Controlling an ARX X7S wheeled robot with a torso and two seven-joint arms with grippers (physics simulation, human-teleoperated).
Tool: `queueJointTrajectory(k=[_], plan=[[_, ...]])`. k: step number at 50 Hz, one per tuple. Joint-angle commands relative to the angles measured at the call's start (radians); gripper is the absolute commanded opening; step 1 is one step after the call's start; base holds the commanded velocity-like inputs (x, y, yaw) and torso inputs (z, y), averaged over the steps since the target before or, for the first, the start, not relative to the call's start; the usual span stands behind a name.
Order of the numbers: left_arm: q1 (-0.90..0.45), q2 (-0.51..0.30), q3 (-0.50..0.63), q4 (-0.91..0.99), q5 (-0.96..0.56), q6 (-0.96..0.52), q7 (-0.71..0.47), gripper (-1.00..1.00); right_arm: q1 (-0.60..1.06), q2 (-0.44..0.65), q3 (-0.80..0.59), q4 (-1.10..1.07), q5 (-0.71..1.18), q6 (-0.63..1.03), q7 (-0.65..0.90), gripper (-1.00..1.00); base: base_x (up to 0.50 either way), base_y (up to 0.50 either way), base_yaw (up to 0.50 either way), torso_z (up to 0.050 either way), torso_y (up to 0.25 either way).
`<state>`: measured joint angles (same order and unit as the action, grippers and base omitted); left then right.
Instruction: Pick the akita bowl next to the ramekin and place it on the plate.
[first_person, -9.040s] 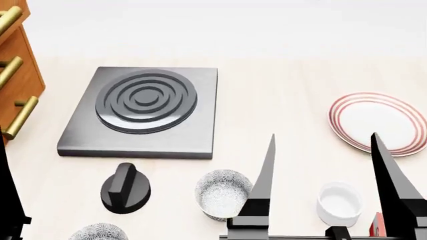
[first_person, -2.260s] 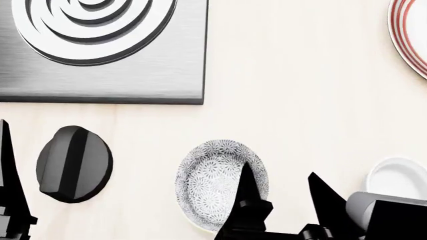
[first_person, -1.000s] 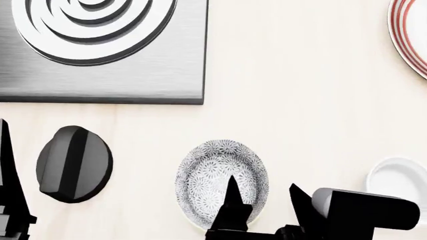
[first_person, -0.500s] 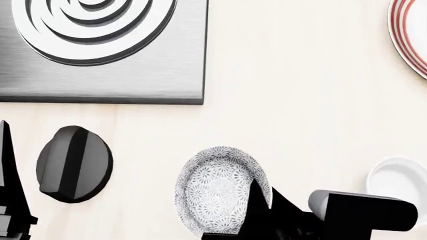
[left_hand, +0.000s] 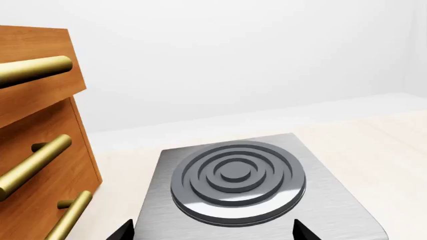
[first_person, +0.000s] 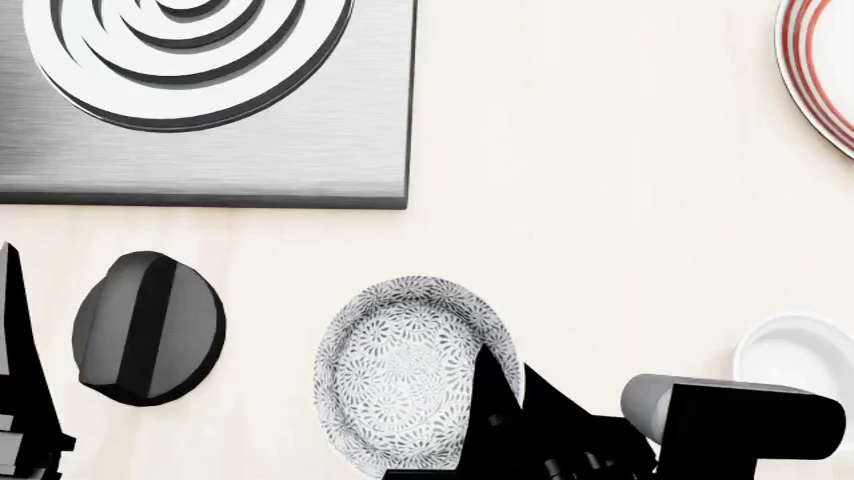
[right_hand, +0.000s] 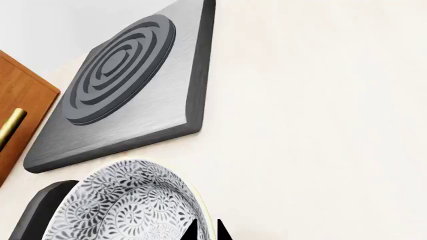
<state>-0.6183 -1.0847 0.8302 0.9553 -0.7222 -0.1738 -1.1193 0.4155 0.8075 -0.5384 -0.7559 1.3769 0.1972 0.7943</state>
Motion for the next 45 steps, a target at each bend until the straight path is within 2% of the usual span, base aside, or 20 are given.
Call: queueJointTrajectory(k=[1, 24, 45], plan=[[0.0, 0.0, 0.001, 0.001, 0.002, -0.001, -0.001, 1.0, 0.036, 0.016, 0.021, -0.053, 0.031, 0.006, 0.023, -1.0, 0.0, 0.0, 0.0, 0.0, 0.0], [-0.011, -0.001, -0.002, 0.006, -0.008, -0.005, -0.002, 1.0, 0.189, 0.028, 0.027, -0.077, 0.14, 0.07, 0.107, -1.0, 0.0, 0.0, 0.0, 0.0, 0.0], [-0.005, 0.006, 0.007, -0.001, 0.002, -0.005, -0.001, 1.0, 0.35, 0.013, 0.024, -0.003, 0.25, 0.127, 0.153, -1.0, 0.0, 0.0, 0.0, 0.0, 0.0]])
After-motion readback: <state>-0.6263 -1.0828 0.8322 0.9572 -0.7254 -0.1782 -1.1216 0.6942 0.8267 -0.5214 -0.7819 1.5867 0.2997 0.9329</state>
